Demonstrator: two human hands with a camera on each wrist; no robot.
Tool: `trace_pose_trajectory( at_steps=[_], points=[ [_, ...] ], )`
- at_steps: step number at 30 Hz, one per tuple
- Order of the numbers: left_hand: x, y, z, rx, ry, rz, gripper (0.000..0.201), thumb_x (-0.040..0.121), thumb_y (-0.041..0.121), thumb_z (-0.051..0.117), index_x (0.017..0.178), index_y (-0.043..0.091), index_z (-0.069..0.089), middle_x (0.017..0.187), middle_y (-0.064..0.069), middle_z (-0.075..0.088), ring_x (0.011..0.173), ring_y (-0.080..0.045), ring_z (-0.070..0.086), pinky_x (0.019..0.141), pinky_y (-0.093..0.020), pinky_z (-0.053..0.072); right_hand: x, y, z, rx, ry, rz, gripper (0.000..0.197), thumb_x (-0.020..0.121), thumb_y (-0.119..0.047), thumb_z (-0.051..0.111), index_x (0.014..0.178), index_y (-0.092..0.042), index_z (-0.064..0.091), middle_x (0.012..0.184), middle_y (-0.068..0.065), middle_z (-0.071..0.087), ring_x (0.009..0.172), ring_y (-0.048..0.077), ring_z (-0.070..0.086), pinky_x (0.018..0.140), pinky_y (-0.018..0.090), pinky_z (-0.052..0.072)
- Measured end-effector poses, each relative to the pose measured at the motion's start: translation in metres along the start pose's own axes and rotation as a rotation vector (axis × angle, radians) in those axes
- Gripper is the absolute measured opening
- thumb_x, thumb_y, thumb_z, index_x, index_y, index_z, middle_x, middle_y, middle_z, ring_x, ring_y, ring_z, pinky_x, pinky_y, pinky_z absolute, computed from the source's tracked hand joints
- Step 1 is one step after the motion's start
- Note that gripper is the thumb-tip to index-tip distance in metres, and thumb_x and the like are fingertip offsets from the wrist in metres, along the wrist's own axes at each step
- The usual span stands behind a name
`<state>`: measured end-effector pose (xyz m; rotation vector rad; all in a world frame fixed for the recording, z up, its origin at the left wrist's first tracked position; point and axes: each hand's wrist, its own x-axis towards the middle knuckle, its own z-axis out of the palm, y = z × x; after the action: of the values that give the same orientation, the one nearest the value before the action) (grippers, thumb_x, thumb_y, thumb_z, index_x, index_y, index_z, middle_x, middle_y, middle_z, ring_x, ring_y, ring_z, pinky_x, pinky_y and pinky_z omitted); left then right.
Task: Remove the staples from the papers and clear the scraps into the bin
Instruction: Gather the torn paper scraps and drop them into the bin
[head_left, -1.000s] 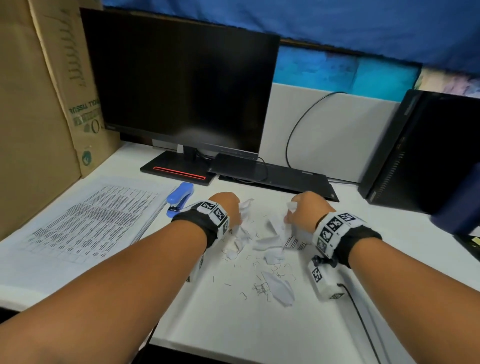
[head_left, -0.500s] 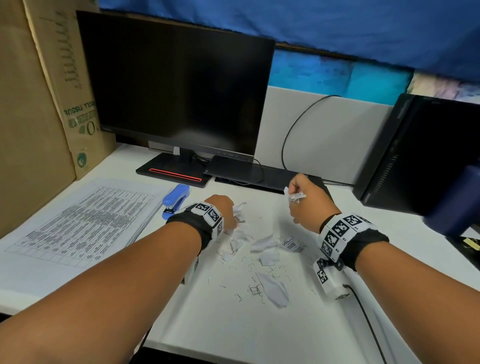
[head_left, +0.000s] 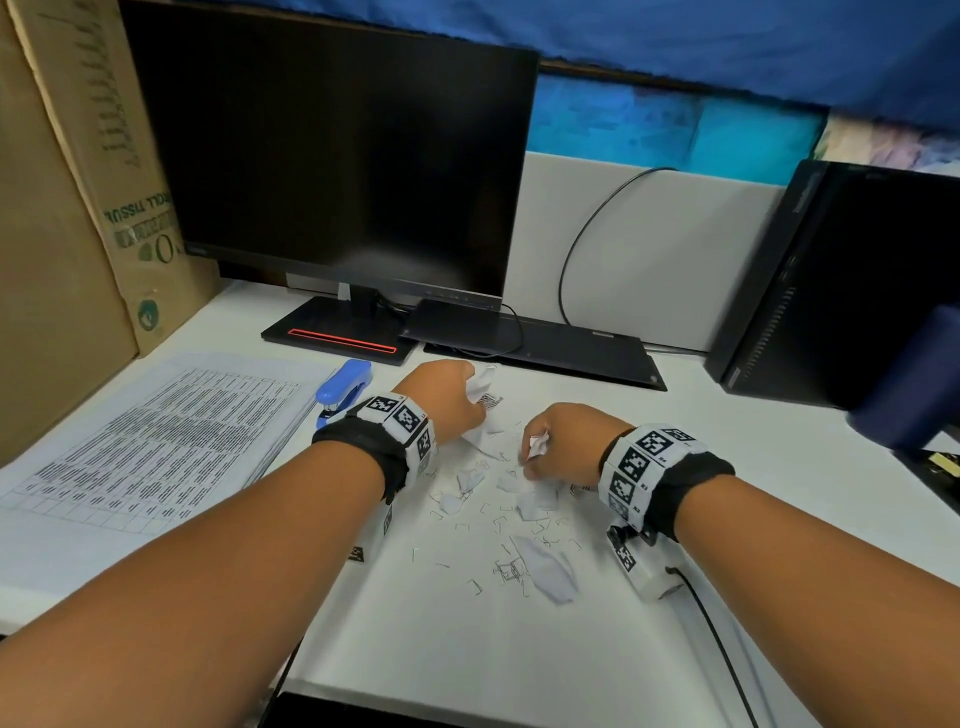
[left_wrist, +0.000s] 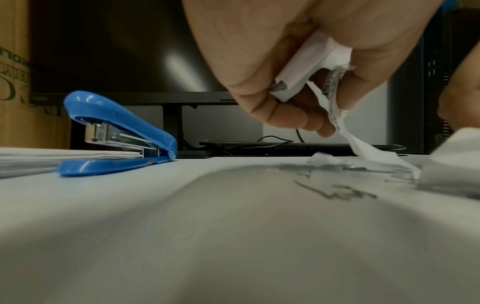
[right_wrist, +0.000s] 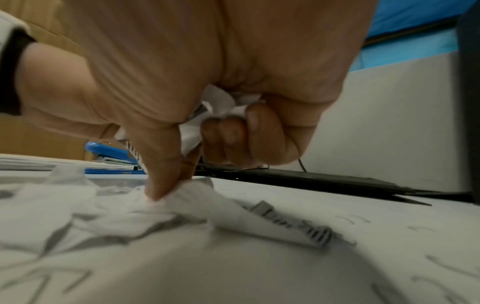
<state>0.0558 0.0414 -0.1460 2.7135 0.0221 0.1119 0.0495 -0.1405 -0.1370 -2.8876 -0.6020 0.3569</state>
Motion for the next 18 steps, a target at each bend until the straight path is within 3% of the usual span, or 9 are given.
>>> trace_pose_trajectory(
  at_steps=[4,7,9,11,13,15,16,18],
  points=[
    [-0.001,-0.001,-0.002,-0.04,0.033,0.01,0.011,0.092,0.022,0.059,0.096,0.021,0.049,0.084,0.004,0.056,0.08,-0.018,0.056,0.07,-0.028,0.044,-0.004,0.01,-0.014,0.158,0.086,0.0,0.009,0.091,-0.024,0.056,0.085,-0.022,0.062,0.085,-0.002,0.064,0.079,0.019,0.063,0.07,0.029,0.053],
    [0.001,-0.001,-0.004,-0.058,-0.001,0.031,0.02,0.096,0.016,0.053,0.115,0.018,0.058,0.104,-0.005,0.065,0.091,-0.023,0.063,0.081,-0.034,0.053,-0.009,0.025,-0.027,0.41,0.202,0.034,0.008,0.092,-0.018,0.054,0.085,-0.021,0.054,0.085,0.003,0.068,0.075,0.021,0.069,0.057,0.026,0.054],
    [0.0,0.001,-0.005,-0.082,-0.037,0.015,0.018,0.093,0.012,0.054,0.107,0.014,0.064,0.104,-0.011,0.066,0.093,-0.028,0.065,0.087,-0.038,0.052,-0.012,0.036,-0.034,0.549,0.246,0.086,0.012,0.093,-0.008,0.052,0.09,-0.019,0.05,0.086,0.007,0.07,0.068,0.019,0.07,0.05,0.025,0.054],
    [0.0,0.002,-0.005,-0.101,-0.049,-0.004,0.013,0.092,0.01,0.054,0.094,0.013,0.066,0.102,-0.011,0.065,0.089,-0.026,0.062,0.086,-0.037,0.051,-0.012,0.051,-0.039,0.475,0.305,0.112,0.021,0.091,-0.002,0.048,0.098,-0.021,0.052,0.085,0.008,0.064,0.062,0.019,0.061,0.049,0.026,0.048],
    [0.001,0.002,-0.005,-0.097,-0.035,-0.032,0.021,0.097,0.013,0.046,0.087,0.011,0.064,0.095,-0.008,0.064,0.08,-0.02,0.057,0.072,-0.029,0.046,-0.013,0.06,-0.04,0.309,0.288,0.147,0.027,0.089,-0.004,0.046,0.105,-0.023,0.056,0.089,0.006,0.06,0.064,0.019,0.056,0.052,0.027,0.046],
    [0.001,0.003,-0.007,-0.095,-0.001,-0.079,0.035,0.1,0.019,0.04,0.069,0.009,0.053,0.074,-0.007,0.056,0.063,-0.016,0.049,0.057,-0.025,0.036,-0.016,0.061,-0.037,0.176,0.183,0.163,0.025,0.089,-0.009,0.049,0.11,-0.014,0.062,0.096,0.008,0.064,0.076,0.023,0.06,0.067,0.033,0.052],
    [0.002,0.004,-0.007,-0.105,0.011,-0.108,0.038,0.099,0.021,0.04,0.064,0.011,0.045,0.068,-0.005,0.05,0.058,-0.016,0.045,0.053,-0.025,0.033,-0.018,0.059,-0.034,0.105,0.114,0.162,0.024,0.09,-0.013,0.051,0.111,-0.01,0.064,0.098,0.009,0.066,0.085,0.025,0.062,0.077,0.036,0.053],
    [0.0,0.006,-0.008,-0.111,0.002,-0.16,0.033,0.095,0.027,0.044,0.065,0.013,0.045,0.068,-0.004,0.049,0.059,-0.016,0.046,0.054,-0.026,0.033,-0.022,0.051,-0.027,-0.064,-0.008,0.123,0.022,0.093,-0.024,0.054,0.105,-0.01,0.066,0.096,0.003,0.067,0.095,0.025,0.065,0.083,0.033,0.053]
  ],
)
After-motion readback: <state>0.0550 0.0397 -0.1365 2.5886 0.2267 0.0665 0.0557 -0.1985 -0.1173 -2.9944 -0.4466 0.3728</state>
